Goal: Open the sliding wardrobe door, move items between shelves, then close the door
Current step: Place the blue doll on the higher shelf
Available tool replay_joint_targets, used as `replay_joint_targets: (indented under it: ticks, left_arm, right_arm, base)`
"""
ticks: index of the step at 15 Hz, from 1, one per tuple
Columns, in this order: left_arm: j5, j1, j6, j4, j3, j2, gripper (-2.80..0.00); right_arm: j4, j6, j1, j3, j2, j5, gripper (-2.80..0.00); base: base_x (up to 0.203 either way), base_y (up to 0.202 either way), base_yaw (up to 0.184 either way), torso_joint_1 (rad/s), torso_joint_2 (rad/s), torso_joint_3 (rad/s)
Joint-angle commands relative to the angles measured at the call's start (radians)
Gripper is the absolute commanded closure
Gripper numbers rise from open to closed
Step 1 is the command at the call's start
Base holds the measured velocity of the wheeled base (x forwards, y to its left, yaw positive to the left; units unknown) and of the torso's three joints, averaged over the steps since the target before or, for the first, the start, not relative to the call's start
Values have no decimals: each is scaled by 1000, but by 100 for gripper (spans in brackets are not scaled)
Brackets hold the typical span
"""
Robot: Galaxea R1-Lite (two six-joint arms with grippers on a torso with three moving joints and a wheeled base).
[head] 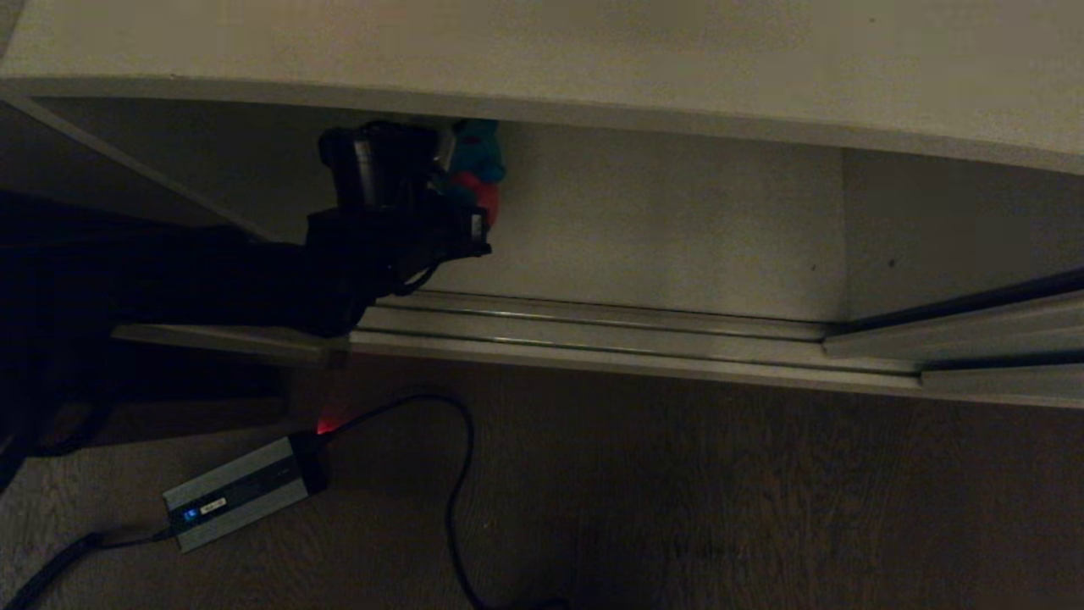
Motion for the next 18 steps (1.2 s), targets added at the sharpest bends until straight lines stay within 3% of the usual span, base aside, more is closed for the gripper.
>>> replay_joint_targets:
  ticks: [1, 10, 14, 18]
  left_arm:
    - [2, 1, 0, 1, 14, -24, 0]
    - [-4, -3, 10, 14, 20, -24, 0]
    - [-4, -5, 6, 121, 94, -128, 0]
    - [-18, -27, -1, 184, 252, -304, 0]
  right_arm:
    - [0, -1, 0, 3, 1, 0, 0]
    - [0, -1, 0, 5, 1, 0, 0]
    - [0, -1, 0, 3, 1, 0, 0]
    - [0, -1, 0, 3, 1, 0, 0]
  base:
    - [0, 0, 0, 0, 0, 0]
    - [-154, 0, -1, 1, 2, 1]
    - [0, 0, 0, 0, 0, 0]
    - [0, 0, 0, 0, 0, 0]
